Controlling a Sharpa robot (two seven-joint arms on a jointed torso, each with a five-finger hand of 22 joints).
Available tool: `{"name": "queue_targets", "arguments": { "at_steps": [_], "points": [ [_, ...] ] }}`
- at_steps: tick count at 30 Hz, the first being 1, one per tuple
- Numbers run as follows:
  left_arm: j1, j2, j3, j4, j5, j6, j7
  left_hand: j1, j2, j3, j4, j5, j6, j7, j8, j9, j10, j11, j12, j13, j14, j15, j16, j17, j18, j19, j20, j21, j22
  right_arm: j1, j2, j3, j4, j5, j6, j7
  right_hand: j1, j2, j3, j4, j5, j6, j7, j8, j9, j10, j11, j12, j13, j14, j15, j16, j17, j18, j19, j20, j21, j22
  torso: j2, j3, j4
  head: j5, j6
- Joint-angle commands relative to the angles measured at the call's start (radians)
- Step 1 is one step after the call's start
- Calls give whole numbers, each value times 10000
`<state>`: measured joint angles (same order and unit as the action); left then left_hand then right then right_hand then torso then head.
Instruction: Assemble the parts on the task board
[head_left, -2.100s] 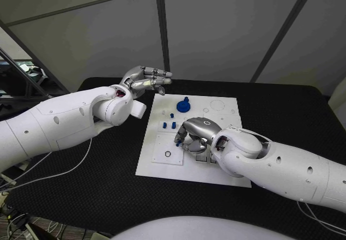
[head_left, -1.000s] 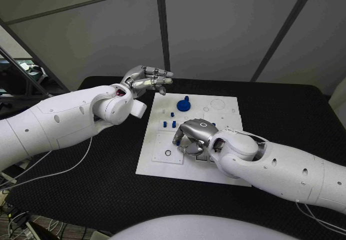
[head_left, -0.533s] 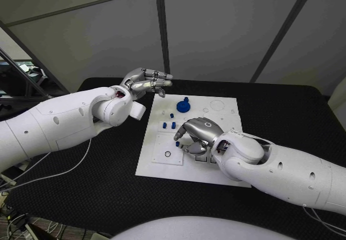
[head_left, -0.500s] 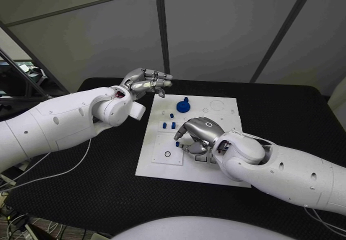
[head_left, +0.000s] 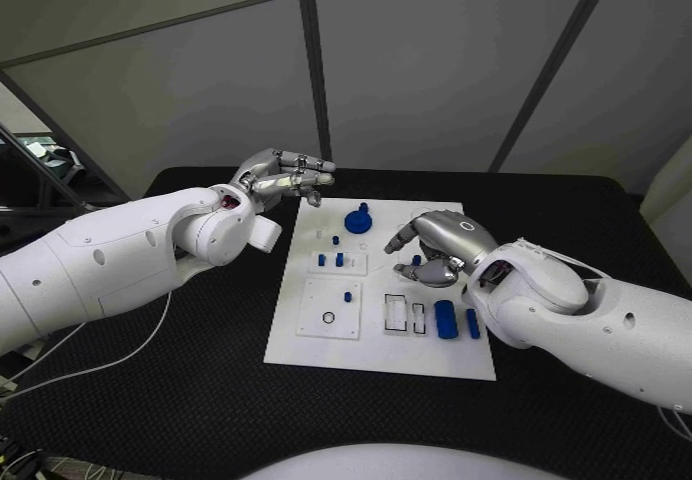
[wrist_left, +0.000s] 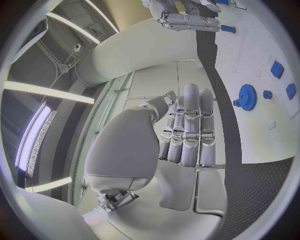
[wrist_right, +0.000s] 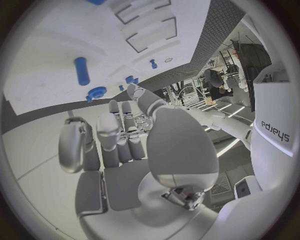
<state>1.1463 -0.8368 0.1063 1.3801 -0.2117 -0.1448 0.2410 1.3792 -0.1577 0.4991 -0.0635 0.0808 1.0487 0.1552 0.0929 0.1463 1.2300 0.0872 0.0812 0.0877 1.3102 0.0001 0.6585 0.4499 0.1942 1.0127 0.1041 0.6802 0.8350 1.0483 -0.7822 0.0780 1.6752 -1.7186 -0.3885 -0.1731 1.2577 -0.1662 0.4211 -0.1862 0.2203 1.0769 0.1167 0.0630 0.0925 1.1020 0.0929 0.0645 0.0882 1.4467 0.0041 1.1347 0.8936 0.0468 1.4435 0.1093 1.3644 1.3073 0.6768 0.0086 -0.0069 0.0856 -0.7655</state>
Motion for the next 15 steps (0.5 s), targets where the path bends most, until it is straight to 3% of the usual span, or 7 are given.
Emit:
{"name": "queue_targets", "arguments": {
  "at_steps": [1,8,15],
  "points": [
    [13,-1,1,24,53,157,32,-23,92,-51,9,-32,-35,63,-36,-4,-46,21,1,9,-41,23,-36,-16,-121,-62,29,-46,-17,141,-212,67,13,-49,903,-467,-26,-103,-174,-15,-80,-110,-70,-7,-34,-83,6,-3,3,-90,4,-117,-102,192,-83,7,-89,142,10,1,1,-103,59],
    [13,24,-9,6,53,185,30,-23,92,-51,9,-32,-35,63,-36,-4,-46,21,1,9,-41,23,-36,-16,-121,-62,29,-46,-17,261,-296,129,-267,-174,1499,-643,97,-87,-580,-3,-182,-188,-99,-5,-98,-344,57,-16,-44,-155,43,-295,-360,240,-188,46,-308,-77,28,6,33,-154,79],
    [13,24,-20,-16,53,203,15,-23,92,-51,9,-32,-35,63,-36,-4,-46,21,1,9,-41,23,-36,-16,-121,-62,29,-46,-17,284,-129,139,-460,-161,2147,-689,187,17,-718,20,-220,-230,-65,-1,-142,-362,61,12,-52,-126,54,-262,-332,229,-154,59,-290,-46,27,1,30,-105,37]
  ]
}}
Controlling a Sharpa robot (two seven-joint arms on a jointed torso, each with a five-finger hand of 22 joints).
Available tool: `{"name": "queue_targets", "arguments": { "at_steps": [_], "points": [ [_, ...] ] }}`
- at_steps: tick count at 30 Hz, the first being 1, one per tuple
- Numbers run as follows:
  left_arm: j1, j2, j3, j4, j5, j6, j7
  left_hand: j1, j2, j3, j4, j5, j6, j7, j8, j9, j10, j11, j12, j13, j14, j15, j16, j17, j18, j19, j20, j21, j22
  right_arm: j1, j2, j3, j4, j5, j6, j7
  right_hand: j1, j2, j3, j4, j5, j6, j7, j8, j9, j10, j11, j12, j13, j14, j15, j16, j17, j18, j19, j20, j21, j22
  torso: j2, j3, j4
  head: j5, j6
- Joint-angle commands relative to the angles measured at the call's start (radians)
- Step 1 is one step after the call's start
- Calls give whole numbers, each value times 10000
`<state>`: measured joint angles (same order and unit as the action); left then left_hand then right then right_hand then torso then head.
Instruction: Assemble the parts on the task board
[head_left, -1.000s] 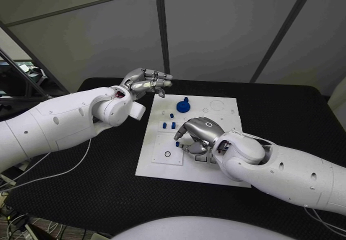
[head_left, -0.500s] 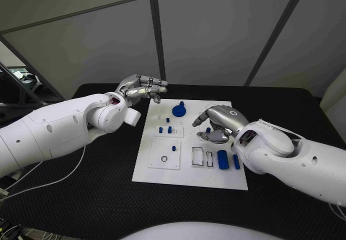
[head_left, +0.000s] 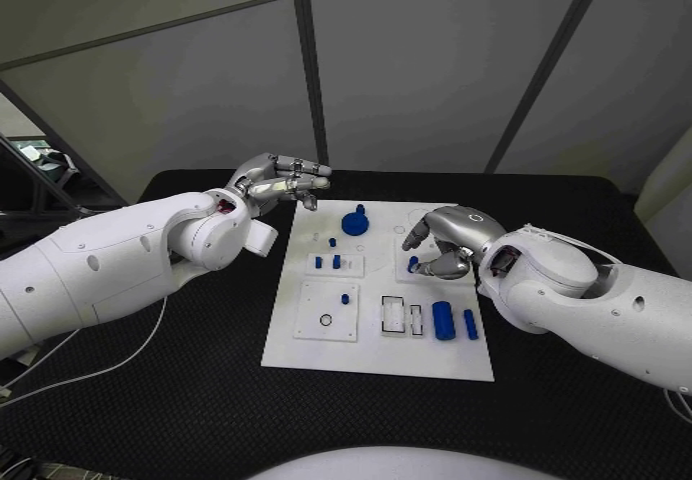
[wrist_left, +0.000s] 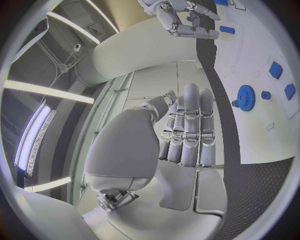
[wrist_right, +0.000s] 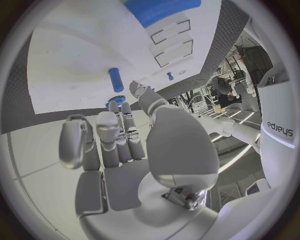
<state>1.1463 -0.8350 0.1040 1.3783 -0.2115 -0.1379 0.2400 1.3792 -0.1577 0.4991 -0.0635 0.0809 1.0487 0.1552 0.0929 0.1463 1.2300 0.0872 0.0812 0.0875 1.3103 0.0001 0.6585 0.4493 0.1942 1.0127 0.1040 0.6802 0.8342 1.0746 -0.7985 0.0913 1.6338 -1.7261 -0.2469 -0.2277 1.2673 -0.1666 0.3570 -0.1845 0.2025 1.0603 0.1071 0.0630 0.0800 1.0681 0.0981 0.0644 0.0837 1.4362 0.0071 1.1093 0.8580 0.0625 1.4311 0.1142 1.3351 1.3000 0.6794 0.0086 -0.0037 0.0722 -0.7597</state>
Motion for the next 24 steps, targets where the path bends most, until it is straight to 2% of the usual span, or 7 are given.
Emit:
{"name": "queue_targets", "arguments": {
  "at_steps": [1,7,13,20,24],
  "points": [
    [13,3,1,-1,51,134,23,-23,92,-51,9,-32,-35,63,-36,-4,-46,22,1,10,-41,23,-36,-10,-121,-62,29,-46,-9,22,60,6,-79,-83,823,-154,94,27,-78,3,-43,-64,31,0,-17,-19,8,14,-6,-19,23,-7,25,72,-28,10,5,29,-2,-1,-11,40,-32],
    [13,-7,-4,-9,51,128,8,-36,96,-64,14,-57,-36,65,-40,-3,-50,25,1,17,-41,27,-49,-17,-122,-64,34,-62,-18,23,196,5,-214,-63,1214,-220,145,228,-95,40,-50,25,142,26,-41,223,-39,83,14,54,-9,71,93,43,64,-10,102,142,-1,3,-16,61,-54],
    [13,-11,-6,-7,51,123,0,-36,96,-64,14,-57,-36,65,-40,-3,-50,25,1,17,-41,27,-49,-17,-122,-64,34,-62,-18,23,288,5,-327,-57,1368,-381,232,628,286,54,-13,265,313,61,-49,869,-155,189,11,196,-114,308,367,-38,266,-102,381,454,-3,5,-9,50,-66],
    [13,-16,-8,-11,51,121,2,-41,105,-67,18,-64,-35,66,-42,-2,-52,25,1,20,-38,29,-54,-20,-122,-63,36,-69,-22,23,376,4,-421,-56,1403,-494,255,871,668,68,50,449,264,73,-46,1318,-255,177,-41,255,-194,478,557,-81,376,-180,538,629,-3,13,-16,51,-76],
    [13,-13,-9,-10,51,127,1,-45,108,-69,21,-66,-35,66,-42,-1,-52,26,1,21,-37,29,-56,-21,-122,-63,37,-72,-24,22,431,3,-459,-71,1199,-554,252,1060,824,126,50,724,178,156,4,1676,-356,216,-32,294,-284,613,717,-134,489,-252,726,841,-1,12,-20,45,-81]
  ]
}}
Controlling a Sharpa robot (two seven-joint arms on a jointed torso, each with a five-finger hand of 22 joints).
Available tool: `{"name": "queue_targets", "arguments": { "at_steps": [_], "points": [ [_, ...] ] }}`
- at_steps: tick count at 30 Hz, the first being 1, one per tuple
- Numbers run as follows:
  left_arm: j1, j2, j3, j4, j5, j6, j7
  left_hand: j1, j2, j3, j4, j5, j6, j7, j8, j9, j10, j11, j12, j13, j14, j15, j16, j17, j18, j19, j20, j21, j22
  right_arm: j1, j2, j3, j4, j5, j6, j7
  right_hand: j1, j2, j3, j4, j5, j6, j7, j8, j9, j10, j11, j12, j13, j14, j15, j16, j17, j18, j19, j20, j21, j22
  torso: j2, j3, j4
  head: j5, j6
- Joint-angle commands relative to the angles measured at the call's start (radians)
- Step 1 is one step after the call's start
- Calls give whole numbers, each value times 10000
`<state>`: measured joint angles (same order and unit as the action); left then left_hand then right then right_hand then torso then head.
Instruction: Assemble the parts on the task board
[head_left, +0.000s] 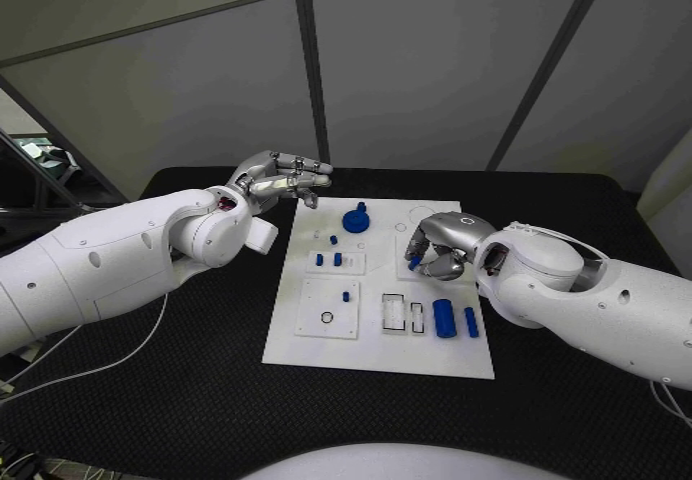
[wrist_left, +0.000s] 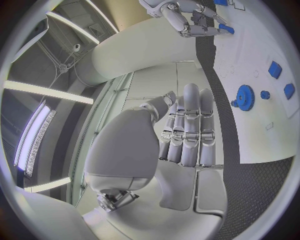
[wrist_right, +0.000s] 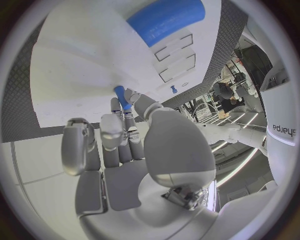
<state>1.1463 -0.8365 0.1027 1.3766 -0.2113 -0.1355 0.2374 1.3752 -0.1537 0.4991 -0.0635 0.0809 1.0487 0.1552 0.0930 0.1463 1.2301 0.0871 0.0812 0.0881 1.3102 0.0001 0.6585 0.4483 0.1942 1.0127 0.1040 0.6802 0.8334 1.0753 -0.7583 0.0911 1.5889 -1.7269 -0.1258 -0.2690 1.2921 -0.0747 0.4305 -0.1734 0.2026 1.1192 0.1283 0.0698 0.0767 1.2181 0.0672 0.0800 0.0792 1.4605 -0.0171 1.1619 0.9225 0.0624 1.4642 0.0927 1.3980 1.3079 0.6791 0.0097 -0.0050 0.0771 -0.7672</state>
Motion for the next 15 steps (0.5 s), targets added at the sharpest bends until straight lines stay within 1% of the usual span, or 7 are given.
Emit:
{"name": "queue_targets", "arguments": {
  "at_steps": [1,4,7,11,15],
  "points": [
    [14,2,4,7,49,103,26,-10,72,-72,25,-69,-35,67,-44,-1,-54,27,1,16,-35,31,-59,-12,-122,-62,39,-76,-18,15,39,4,-15,-83,-112,-153,4,195,114,35,47,221,-60,115,55,276,-80,75,21,66,-75,137,135,-158,211,-65,187,863,2,2,-7,-4,-7],
    [14,1,3,5,49,101,23,-10,72,-72,25,-69,-35,67,-44,-1,-54,27,1,16,-35,31,-59,-12,-122,-62,39,-76,-18,15,59,4,-31,-166,-461,-186,43,306,148,46,38,466,-140,198,117,548,-176,120,58,86,-165,217,220,-223,339,-148,412,1117,0,2,-9,-10,-16],
    [14,1,2,3,49,103,20,-10,72,-72,25,-69,-35,67,-44,-1,-54,27,1,16,-35,31,-59,-12,-122,-62,39,-76,-18,14,68,4,-56,-264,-746,-216,147,372,203,-21,69,570,-169,216,151,678,-222,114,79,93,-210,262,266,-262,415,-205,546,1269,-6,-1,-6,-26,-25],
    [13,-1,2,7,49,107,15,-10,72,-72,25,-69,-35,67,-44,-1,-54,27,1,16,-35,31,-59,-12,-122,-62,39,-76,-18,13,28,4,7,-355,-1080,-198,205,382,226,-87,95,636,-189,219,177,796,-254,117,107,96,-237,290,291,-296,479,-238,662,1400,-5,0,1,-38,-29],
    [12,-6,1,0,49,111,14,-11,82,-72,27,-71,-35,66,-45,0,-55,26,1,19,-33,31,-63,-14,-122,-62,40,-83,-22,12,-116,6,281,-408,-1452,-120,233,374,241,-123,115,643,-194,209,181,819,-260,108,113,97,-244,300,300,-309,502,-248,704,1448,-13,10,-13,-16,-27]
  ]
}}
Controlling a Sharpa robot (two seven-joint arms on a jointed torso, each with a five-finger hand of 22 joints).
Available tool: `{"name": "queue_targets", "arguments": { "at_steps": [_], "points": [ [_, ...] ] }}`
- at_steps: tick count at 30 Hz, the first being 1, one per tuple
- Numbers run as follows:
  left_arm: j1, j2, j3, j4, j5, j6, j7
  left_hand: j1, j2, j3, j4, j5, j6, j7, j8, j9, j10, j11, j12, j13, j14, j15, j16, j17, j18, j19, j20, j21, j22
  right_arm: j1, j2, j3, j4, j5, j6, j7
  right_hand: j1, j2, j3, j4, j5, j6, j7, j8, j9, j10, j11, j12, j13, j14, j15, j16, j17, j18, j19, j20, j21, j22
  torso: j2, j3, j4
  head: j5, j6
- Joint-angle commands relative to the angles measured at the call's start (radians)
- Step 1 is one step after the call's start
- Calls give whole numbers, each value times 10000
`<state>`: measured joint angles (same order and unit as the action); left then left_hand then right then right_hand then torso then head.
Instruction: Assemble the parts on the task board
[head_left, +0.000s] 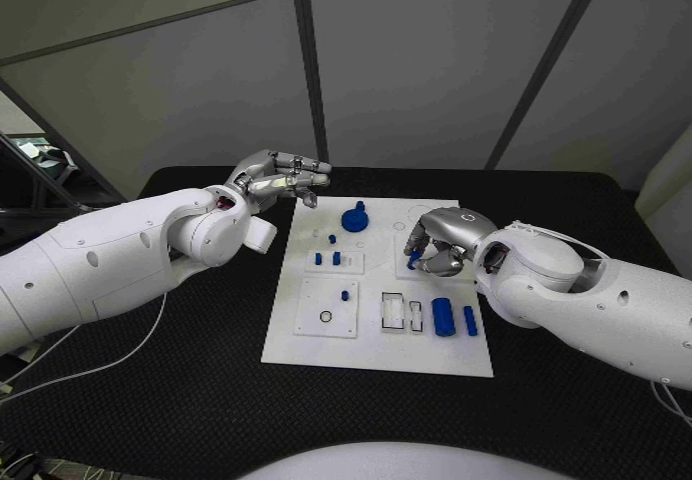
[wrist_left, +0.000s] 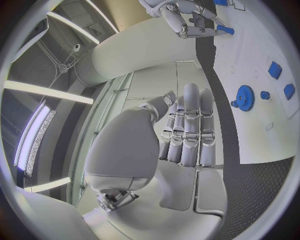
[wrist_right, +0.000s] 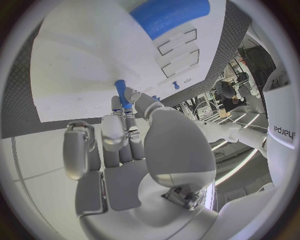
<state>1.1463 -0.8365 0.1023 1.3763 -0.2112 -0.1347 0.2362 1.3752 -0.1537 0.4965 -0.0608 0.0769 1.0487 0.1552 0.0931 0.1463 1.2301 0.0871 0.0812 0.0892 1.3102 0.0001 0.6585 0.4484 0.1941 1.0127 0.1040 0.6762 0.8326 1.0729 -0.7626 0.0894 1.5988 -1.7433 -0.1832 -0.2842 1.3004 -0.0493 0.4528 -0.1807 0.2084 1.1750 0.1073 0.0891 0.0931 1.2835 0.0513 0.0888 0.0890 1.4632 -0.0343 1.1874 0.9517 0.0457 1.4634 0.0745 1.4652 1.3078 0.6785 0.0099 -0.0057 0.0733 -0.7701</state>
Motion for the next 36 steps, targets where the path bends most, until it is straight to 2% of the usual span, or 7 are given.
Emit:
{"name": "queue_targets", "arguments": {
  "at_steps": [1,4,11,17,21,29,36],
  "points": [
    [11,-7,4,3,48,104,26,-11,82,-46,0,-32,-35,66,-46,0,-55,26,1,8,-33,31,-63,-16,-121,-62,40,-43,-14,36,-105,23,237,-248,-938,46,163,118,26,-67,69,89,15,13,19,175,-102,15,19,71,-75,54,18,-147,518,-70,48,1468,-13,2,-4,25,2],
    [9,-9,3,-3,48,107,28,-11,82,-46,0,-32,-35,66,-46,0,-55,26,1,8,-33,31,-63,-16,-121,-62,40,-43,-14,37,-289,37,582,-224,-1278,129,175,104,35,-95,89,92,16,3,23,184,-101,2,23,69,-78,54,12,-149,521,-77,54,1474,-14,-5,2,20,8],
    [-5,-6,2,-10,48,109,36,-4,91,-43,-3,-29,-34,64,-47,1,-57,25,1,11,-32,30,-67,-18,-119,-60,40,-48,-17,38,-425,429,1288,221,-1778,442,187,71,48,-142,121,91,20,-18,26,194,-98,-25,28,64,-79,52,1,-146,517,-84,47,1466,-2,-4,18,55,0],
    [-11,18,1,-11,48,112,45,-4,91,-43,-3,-29,-34,64,-47,1,-57,25,1,11,-32,30,-67,-18,-119,-60,40,-48,-17,36,-43,492,1497,721,-1603,692,181,48,48,-162,128,85,26,-33,27,194,-92,-42,30,59,-78,46,-14,-138,502,-85,21,1436,3,-26,17,128,-28],
    [-11,45,2,-17,48,122,53,-4,91,-43,-3,-29,-34,64,-47,1,-57,25,1,11,-32,30,-67,-18,-119,-60,40,-48,-17,21,479,314,1439,917,-1338,921,165,36,48,-169,131,76,34,-48,26,178,-82,-65,29,49,-76,21,-57,-131,487,-86,-3,1408,2,-11,11,200,-48],
    [-10,115,2,-47,49,130,66,-4,91,-43,-3,-29,-34,64,-47,1,-57,25,1,11,-32,30,-67,-18,-119,-60,40,-48,-17,-46,1345,-413,1110,1126,-963,1337,141,39,60,-173,134,54,47,-78,24,148,-67,-108,25,33,-68,-6,-103,-122,468,-84,-35,1373,3,-29,21,362,-135],
    [-10,189,2,-68,49,147,77,-6,103,-44,0,-29,-33,65,-49,2,-60,26,1,15,-29,31,-75,-22,-119,-58,42,-56,-22,-199,1804,-680,727,1162,-769,1519,124,39,68,-179,135,37,55,-100,22,123,-56,-139,21,23,-61,-24,-132,-118,460,-81,-48,1360,5,-16,13,454,-187]
  ]
}}
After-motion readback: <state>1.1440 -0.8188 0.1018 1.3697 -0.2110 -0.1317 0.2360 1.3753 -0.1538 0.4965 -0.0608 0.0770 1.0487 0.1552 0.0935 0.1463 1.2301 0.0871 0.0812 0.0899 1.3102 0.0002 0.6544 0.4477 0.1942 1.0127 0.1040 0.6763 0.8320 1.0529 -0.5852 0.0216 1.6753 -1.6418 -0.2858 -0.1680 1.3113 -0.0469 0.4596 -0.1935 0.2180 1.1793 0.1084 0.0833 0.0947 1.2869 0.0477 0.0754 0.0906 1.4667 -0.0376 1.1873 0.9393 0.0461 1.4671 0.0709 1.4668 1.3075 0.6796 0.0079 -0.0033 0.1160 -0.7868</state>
